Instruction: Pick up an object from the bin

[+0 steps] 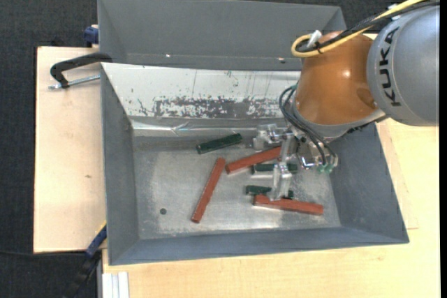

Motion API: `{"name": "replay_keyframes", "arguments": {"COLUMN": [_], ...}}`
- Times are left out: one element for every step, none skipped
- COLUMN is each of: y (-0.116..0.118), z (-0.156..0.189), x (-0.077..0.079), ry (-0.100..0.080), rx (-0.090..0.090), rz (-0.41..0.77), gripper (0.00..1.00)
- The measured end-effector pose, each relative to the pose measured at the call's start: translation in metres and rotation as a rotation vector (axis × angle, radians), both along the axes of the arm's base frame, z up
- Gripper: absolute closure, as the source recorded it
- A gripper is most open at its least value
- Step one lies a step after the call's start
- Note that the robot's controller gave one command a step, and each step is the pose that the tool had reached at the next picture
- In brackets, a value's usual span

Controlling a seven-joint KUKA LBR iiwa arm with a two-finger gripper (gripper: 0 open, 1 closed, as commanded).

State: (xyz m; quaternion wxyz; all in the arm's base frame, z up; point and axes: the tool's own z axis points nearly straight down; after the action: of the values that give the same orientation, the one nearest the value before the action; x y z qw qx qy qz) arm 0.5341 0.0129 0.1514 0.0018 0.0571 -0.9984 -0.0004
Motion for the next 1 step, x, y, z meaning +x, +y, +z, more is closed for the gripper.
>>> {"name": "replay_keyframes", "arguments": {"y": [0.004], "z": [-0.0445], "x": [0.0212], "ry": [-0.013], "rx": [0.001], "rz": [-0.052], "gripper": [0.0]}}
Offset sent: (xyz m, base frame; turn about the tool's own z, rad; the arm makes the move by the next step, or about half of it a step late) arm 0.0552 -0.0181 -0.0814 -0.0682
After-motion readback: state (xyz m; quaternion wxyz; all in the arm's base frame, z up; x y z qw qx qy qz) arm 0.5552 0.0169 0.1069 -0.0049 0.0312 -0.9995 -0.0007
